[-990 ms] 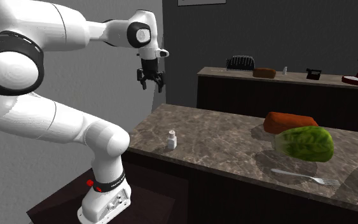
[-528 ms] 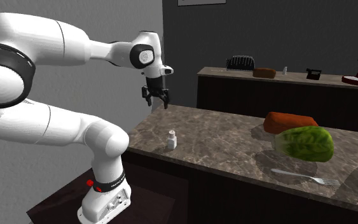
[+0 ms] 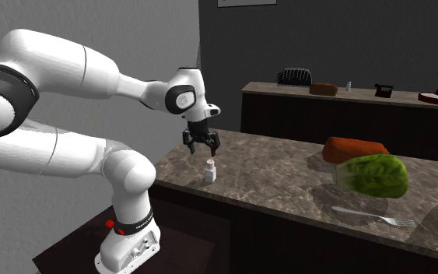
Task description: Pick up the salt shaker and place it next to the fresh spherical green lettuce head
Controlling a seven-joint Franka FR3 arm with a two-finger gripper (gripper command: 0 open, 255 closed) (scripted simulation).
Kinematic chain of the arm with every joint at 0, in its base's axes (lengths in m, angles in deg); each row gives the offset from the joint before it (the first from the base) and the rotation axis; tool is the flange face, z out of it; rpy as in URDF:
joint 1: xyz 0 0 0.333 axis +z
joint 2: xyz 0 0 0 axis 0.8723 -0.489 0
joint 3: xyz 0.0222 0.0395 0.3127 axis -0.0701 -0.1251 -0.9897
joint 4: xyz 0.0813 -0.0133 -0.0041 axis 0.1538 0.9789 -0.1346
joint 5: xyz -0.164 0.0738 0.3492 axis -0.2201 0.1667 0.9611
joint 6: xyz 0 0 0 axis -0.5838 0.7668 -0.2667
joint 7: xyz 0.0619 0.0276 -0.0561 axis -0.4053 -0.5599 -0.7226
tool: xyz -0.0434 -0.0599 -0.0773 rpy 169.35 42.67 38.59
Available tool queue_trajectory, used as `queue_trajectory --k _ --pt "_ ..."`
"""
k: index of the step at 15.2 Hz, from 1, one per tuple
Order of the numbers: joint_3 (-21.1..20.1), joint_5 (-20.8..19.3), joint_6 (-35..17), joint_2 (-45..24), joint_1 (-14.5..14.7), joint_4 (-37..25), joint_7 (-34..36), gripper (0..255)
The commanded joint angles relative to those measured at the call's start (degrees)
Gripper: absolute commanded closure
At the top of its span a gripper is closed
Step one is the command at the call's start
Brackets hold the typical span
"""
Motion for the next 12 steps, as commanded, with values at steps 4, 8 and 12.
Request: queue_trajectory --k 4,8,12 --pt "2.8 -4.3 -7.8 -2.7 -3.2 4.3 -2.8 0" --pt "3.4 -5.2 -12.7 -6.1 -3.6 5.9 -2.6 0" --pt "3.8 -5.8 -16.1 -8.5 -3.9 6.8 -2.5 0"
